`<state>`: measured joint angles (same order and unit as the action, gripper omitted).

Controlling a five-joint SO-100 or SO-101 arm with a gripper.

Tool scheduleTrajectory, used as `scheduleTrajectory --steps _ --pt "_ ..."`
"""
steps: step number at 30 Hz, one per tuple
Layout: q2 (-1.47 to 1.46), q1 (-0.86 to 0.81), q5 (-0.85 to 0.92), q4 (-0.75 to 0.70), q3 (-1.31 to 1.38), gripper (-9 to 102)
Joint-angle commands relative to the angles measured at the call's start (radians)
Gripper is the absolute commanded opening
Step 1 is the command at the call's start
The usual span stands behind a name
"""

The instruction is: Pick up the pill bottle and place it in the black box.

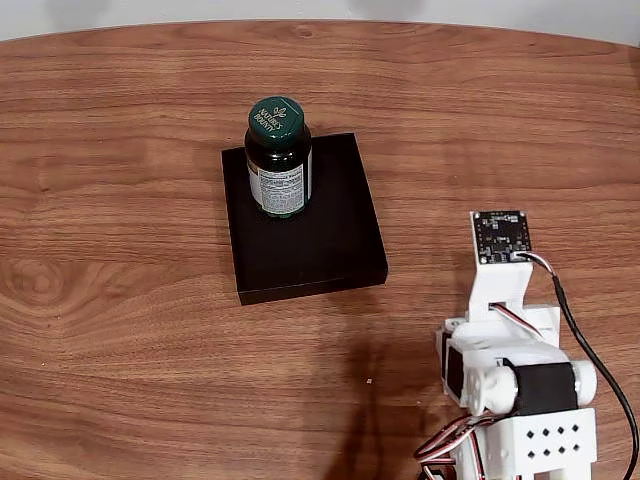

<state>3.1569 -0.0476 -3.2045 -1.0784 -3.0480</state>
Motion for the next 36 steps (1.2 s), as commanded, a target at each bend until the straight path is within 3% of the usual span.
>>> scheduleTrajectory --steps 1,18,36 --pt "0.012 -0.011 -0.02 -0.049 0.018 3" --pt "0.12 0.026 0.002 -0.318 0.018 0" --pt "0.183 0.072 0.092 -0.42 0.018 0"
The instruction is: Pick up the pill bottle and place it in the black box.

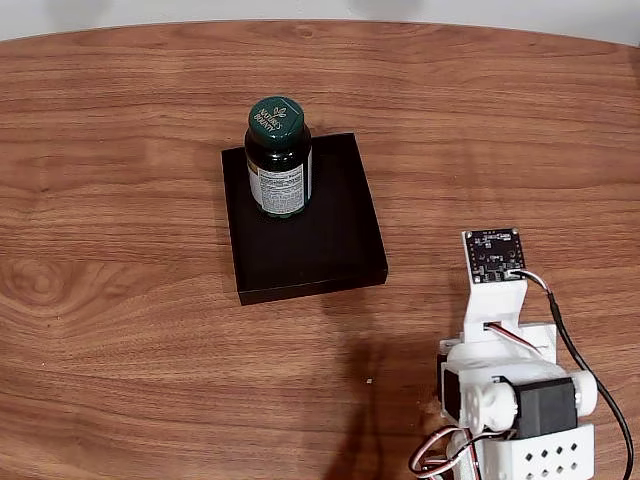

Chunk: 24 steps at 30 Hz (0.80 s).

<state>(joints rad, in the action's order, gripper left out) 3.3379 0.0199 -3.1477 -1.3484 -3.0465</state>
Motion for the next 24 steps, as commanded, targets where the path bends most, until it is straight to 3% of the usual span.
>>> scheduleTrajectory --steps 1,10,24 --pt "0.002 0.0 0.041 -0.15 0.017 0" --pt "0.002 -0.005 0.169 -0.152 0.017 1" --pt "0.002 -0.005 0.169 -0.153 0.017 1"
